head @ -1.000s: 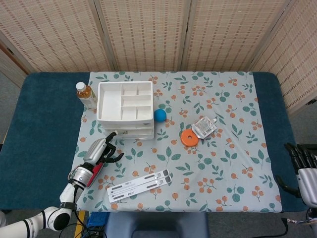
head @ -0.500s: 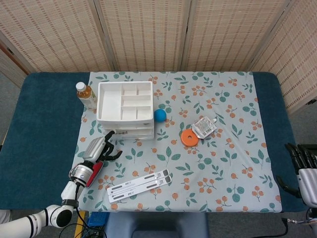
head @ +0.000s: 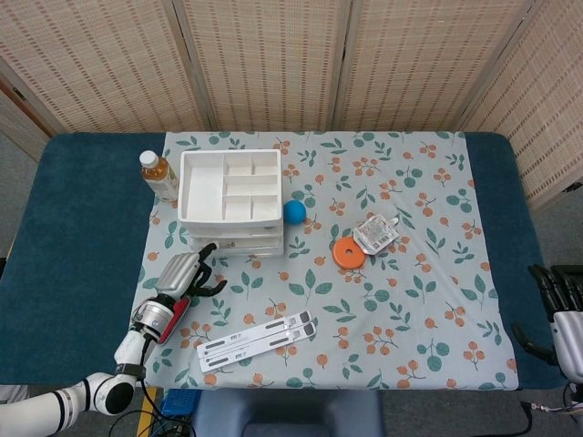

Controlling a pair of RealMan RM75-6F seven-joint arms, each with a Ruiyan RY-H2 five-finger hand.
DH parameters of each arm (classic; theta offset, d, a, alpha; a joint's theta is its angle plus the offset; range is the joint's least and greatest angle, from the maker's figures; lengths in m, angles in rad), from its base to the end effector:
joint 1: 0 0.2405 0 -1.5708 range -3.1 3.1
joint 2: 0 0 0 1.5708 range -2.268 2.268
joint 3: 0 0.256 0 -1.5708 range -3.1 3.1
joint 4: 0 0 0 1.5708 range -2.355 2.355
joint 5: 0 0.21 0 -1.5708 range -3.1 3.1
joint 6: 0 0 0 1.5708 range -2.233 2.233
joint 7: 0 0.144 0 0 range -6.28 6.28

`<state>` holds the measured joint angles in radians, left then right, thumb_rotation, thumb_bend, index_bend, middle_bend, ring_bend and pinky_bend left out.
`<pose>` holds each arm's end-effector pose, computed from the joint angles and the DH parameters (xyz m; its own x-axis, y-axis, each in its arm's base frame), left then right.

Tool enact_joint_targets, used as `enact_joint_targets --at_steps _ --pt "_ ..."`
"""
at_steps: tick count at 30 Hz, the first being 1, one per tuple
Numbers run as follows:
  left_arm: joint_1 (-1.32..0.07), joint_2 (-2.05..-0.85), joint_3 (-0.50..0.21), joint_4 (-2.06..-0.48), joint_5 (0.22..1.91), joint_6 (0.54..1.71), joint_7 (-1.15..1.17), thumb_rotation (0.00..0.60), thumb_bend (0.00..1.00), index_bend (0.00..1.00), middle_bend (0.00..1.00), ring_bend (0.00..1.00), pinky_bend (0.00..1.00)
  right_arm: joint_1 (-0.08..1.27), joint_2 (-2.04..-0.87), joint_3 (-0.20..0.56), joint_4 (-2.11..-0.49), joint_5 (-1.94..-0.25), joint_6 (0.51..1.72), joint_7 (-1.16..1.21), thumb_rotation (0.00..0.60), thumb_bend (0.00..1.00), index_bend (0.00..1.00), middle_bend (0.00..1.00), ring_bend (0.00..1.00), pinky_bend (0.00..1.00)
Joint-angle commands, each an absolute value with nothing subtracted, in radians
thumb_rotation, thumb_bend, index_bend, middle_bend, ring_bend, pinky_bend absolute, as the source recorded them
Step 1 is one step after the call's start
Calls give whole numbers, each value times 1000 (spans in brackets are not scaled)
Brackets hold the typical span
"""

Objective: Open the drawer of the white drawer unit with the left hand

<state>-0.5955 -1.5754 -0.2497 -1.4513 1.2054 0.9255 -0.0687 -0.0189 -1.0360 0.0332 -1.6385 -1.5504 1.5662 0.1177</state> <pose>-0.1755 0.3311 -0.0151 0.0232 0.3654 0.9306 0.9813 -0.1861 0.0487 -0.3180 -0.1449 0.1884 0.3425 0.0240 0.9392 -0.9392 0.0324 0.3417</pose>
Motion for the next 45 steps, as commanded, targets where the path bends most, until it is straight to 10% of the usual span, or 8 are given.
enact_joint_targets --at_steps 1,45 --pt "-598 -1573 -247 -1451 1205 926 -69 600 296 260 910 1000 1000 -18 -1037 34 -1636 -1550 1565 119 600 314 10 57 0 54" --pt "-587 -1439 -123 -1635 1287 951 -72 600 295 384 912 1000 1000 -19 -1046 34 -1614 -1550 1565 141 600 314 10 57 0 54"
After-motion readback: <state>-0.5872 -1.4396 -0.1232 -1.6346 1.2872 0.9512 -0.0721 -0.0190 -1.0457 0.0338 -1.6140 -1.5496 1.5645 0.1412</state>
